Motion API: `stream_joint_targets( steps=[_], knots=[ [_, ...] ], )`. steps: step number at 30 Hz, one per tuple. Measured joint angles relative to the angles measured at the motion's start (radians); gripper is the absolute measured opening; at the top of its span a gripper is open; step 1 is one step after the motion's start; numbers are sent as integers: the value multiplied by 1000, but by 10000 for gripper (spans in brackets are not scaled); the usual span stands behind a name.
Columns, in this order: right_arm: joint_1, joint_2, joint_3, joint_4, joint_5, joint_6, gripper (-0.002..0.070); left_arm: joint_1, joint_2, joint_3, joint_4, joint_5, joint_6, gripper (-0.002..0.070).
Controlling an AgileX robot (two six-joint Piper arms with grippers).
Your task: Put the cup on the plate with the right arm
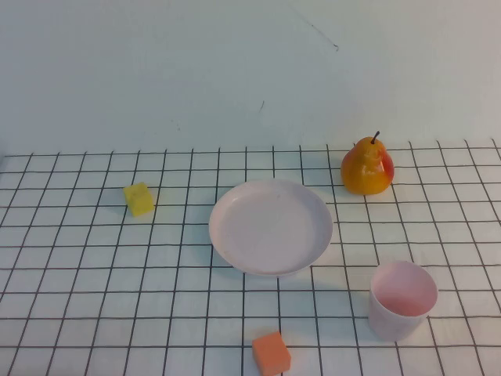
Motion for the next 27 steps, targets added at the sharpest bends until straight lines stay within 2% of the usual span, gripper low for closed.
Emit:
stream_joint_targets(
  steps=[27],
  knots=[
    [0,0,0,0,0,-14,-2,0,0,0,0,0,0,-3]
  ],
)
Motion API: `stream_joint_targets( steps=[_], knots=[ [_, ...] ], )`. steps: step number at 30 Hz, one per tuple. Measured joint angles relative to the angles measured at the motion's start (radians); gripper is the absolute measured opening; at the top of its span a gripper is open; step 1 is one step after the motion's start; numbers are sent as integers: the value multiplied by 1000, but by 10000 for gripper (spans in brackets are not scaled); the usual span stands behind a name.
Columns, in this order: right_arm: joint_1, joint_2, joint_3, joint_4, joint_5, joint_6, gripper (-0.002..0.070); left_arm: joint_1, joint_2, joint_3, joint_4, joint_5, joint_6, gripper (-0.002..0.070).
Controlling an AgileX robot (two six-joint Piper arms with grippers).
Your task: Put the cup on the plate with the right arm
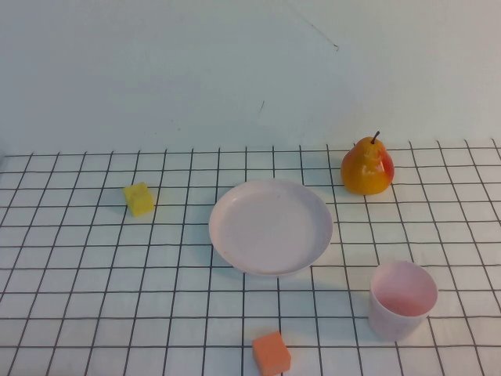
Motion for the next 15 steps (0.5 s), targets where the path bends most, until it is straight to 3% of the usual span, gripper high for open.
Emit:
stream_joint_targets(
  steps=[7,15],
  knots=[
    [0,0,0,0,-100,-1,-2,0,0,0,0,0,0,-3],
    [0,0,0,0,-559,0,-2,0,0,0,0,0,0,-3]
  ],
)
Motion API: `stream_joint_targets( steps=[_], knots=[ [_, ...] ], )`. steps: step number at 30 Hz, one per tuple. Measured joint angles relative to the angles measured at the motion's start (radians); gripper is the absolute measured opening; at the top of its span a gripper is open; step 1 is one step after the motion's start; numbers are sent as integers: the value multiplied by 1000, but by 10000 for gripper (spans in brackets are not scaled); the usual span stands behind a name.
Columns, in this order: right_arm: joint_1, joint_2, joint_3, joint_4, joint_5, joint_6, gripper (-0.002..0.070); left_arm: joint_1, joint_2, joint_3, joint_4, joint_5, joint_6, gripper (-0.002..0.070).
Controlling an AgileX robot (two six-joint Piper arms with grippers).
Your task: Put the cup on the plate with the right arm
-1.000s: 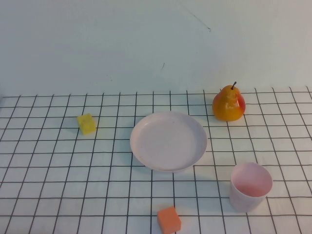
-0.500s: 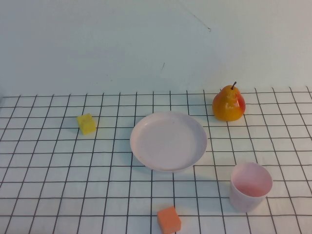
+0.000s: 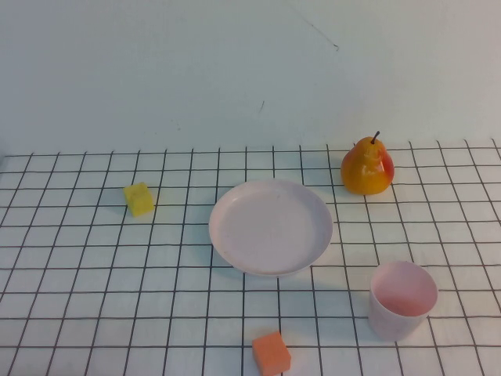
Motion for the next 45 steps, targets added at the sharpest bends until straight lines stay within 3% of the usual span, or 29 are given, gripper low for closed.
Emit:
stream_joint_targets(
  steps=[5,11,18,23,26,37,45],
  knots=[
    [0,0,0,2,-248,17,-2,0,0,0,0,0,0,-3],
    [0,0,0,46,-375,29,-2,0,0,0,0,0,0,-3],
    [0,23,-217,82,160,75,-2,0,0,0,0,0,0,-3],
    [0,203,-440,88,545,66,-2,0,0,0,0,0,0,-3],
    [0,358,-557,140,719,-25,-2,0,0,0,0,0,0,-3],
    [5,1077,-878,548,1027,-576,-2,0,0,0,0,0,0,-3],
    [146,1441,-1047,504,1050,-659,-2,0,0,0,0,0,0,-3]
  ],
)
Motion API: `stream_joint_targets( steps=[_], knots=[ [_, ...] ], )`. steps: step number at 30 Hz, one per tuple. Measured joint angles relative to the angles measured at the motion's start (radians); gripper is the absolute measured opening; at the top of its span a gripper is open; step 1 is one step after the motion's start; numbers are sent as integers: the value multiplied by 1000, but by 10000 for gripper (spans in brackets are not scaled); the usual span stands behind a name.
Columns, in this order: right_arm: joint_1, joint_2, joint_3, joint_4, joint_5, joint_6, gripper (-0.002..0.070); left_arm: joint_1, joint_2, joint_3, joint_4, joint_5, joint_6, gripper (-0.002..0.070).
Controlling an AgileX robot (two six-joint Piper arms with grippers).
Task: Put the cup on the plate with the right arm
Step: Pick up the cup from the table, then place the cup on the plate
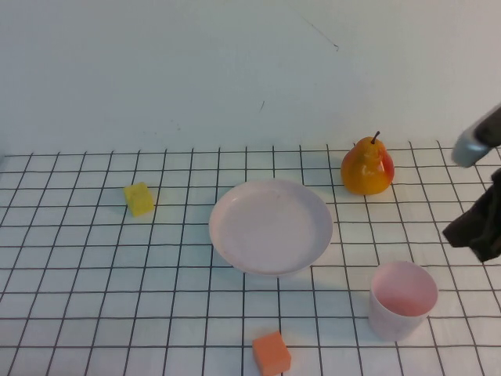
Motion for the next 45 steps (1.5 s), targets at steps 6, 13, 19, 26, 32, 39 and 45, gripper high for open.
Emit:
stream_joint_targets(
  steps=[6,13,19,26,32,39,45],
  knots=[
    [126,109,-82,-119,37,-2,57,0,0,0,0,0,0,-3],
    [135,228,-128,-163,62,-2,481,0,0,0,0,0,0,-3],
    [135,335,-132,-182,12,-2,458,0,0,0,0,0,0,-3],
    [135,412,-190,-186,36,5,57,0,0,0,0,0,0,-3],
    [146,459,-421,-133,87,9,22,0,0,0,0,0,0,-3],
    [242,659,-823,-142,127,99,22,0,0,0,0,0,0,-3],
    [318,875,-1113,-234,250,178,21,0,0,0,0,0,0,-3]
  ],
)
